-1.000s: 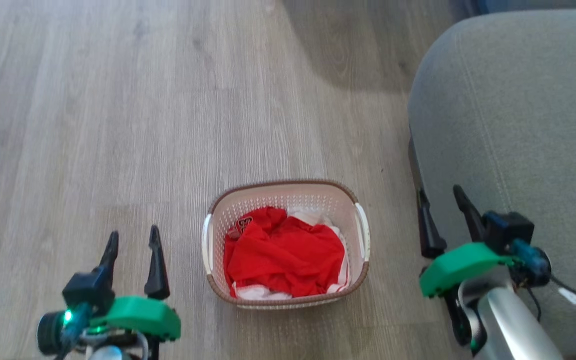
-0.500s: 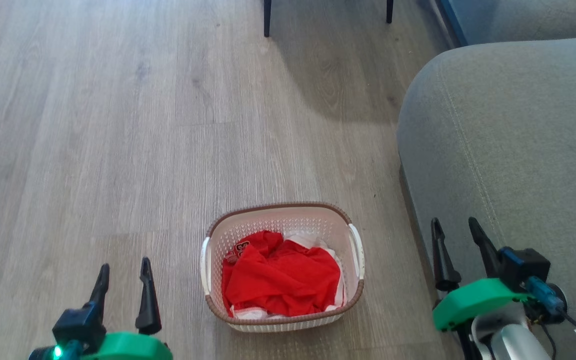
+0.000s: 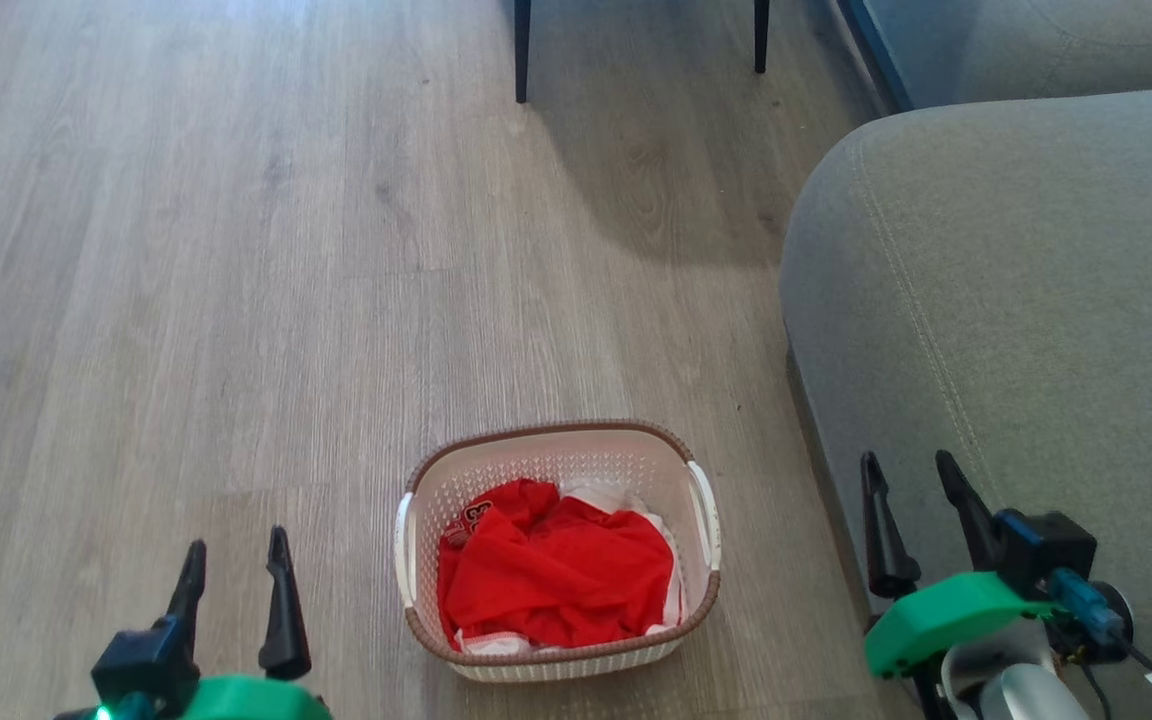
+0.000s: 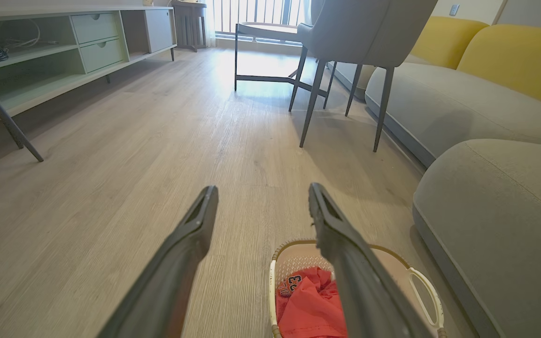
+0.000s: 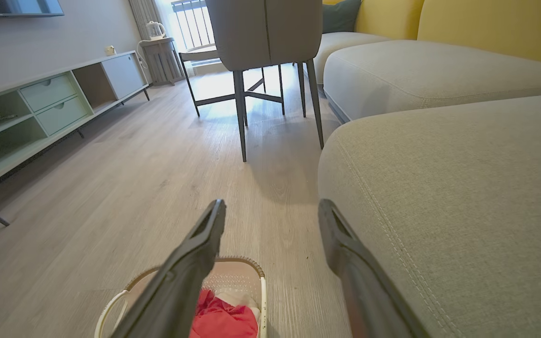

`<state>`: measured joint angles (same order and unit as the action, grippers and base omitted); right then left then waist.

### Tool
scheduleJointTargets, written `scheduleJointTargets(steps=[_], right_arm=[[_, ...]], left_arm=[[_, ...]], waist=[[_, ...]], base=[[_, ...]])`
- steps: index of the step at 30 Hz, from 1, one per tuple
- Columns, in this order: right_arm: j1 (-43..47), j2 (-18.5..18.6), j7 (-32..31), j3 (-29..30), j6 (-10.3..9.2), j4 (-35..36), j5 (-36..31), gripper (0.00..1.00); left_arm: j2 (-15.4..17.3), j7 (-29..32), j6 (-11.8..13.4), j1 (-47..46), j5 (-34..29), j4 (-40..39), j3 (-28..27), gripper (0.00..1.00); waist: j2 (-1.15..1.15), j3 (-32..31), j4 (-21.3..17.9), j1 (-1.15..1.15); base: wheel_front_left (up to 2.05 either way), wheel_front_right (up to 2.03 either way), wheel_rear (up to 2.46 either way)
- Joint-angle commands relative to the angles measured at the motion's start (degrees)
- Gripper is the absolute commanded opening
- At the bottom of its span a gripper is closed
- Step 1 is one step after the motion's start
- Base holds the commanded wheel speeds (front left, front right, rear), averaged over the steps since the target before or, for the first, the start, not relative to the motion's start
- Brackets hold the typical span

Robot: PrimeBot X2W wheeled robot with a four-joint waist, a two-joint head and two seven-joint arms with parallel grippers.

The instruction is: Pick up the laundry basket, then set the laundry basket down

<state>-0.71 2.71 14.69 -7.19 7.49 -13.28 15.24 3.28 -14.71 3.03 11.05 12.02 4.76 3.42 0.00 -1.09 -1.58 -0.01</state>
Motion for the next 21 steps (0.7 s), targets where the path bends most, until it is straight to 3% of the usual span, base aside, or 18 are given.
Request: scheduleJointTargets(steps=[1,4,5,9,21], right_arm=[[-1.2,0.2,0.3,-0.9,0.0,2.2,-0.6,1.0],[-1.1,0.2,0.3,-0.6,0.0,2.2,-0.7,1.0],[-1.1,0.2,0.3,-0.5,0.0,2.1,-0.8,0.0],[0.6,-0.2,-0.1,0.0,0.0,-2.9,0.1,0.0],[0.3,0.2,-1.6,0.7,0.0,-2.9,7.8,0.0]], left_arm=[[-0.3,-0.3,-0.1,-0.9,-0.6,-1.7,-1.9,1.0],[-0.4,-0.3,-0.3,-0.7,-0.7,-1.3,-2.0,1.0],[-0.4,-0.3,-0.3,-0.7,-0.8,-1.2,-2.0,0.0],[0.0,0.0,-0.1,1.2,0.2,3.6,0.0,0.0],[0.0,2.0,-1.0,-0.4,7.8,4.5,-0.8,0.0]], waist=[[0.0,-0.1,0.0,0.01],[0.0,-0.2,0.0,0.01],[0.0,-0.3,0.1,0.01],[0.0,-0.3,0.1,0.01],[0.0,-0.2,0.2,0.01]], base=[[0.0,0.0,0.0],[0.0,0.0,0.0],[0.0,0.0,0.0],[0.0,0.0,0.0],[0.0,0.0,0.0]])
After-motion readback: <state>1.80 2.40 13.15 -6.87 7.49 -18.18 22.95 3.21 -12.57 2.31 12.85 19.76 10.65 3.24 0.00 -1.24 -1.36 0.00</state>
